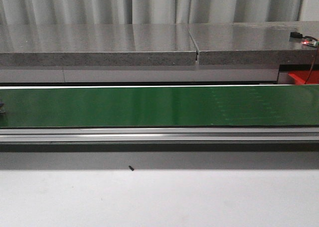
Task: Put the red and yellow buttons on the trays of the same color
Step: 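Place the second yellow button on the belt start and release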
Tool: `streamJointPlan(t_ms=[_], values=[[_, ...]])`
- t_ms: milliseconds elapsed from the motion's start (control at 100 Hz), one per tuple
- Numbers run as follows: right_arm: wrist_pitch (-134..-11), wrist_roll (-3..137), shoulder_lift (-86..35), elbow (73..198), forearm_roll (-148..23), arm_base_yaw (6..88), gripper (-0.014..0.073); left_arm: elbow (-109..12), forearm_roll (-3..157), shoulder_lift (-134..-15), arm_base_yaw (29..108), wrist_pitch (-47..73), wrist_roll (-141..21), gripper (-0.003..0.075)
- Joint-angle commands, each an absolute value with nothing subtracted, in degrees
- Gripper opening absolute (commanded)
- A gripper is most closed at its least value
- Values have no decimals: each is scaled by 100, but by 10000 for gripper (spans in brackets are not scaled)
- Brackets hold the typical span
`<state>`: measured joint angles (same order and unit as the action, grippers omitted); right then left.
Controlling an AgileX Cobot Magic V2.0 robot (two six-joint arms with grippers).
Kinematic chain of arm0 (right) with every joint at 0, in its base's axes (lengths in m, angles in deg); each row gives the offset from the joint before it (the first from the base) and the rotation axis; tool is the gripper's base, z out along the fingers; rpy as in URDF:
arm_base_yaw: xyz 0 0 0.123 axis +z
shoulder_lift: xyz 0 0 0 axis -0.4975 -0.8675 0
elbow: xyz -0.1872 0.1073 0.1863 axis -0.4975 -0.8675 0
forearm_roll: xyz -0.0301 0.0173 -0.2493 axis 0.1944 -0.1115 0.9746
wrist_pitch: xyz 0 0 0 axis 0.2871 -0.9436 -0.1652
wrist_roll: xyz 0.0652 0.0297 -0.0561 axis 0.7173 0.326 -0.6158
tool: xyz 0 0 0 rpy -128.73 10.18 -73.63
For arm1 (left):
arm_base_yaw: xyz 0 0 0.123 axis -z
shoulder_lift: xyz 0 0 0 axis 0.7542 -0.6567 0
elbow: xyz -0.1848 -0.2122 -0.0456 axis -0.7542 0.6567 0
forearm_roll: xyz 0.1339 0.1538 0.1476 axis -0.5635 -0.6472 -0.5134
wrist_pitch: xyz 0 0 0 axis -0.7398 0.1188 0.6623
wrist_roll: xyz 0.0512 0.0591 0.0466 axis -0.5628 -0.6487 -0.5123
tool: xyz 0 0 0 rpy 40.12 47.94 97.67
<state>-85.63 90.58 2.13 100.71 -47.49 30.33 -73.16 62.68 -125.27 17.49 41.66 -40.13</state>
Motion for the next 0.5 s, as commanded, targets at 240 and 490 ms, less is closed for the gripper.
streamJointPlan(t_ms=[240, 490], values=[[-8160, 9037, 204, 10206, -4709, 3039, -66, -6769, 6366, -10968, 1753, 3959, -4046, 221], [-8160, 9037, 204, 10206, -4709, 3039, -66, -6320, 6624, -10342, 1859, 3975, -4070, 221]])
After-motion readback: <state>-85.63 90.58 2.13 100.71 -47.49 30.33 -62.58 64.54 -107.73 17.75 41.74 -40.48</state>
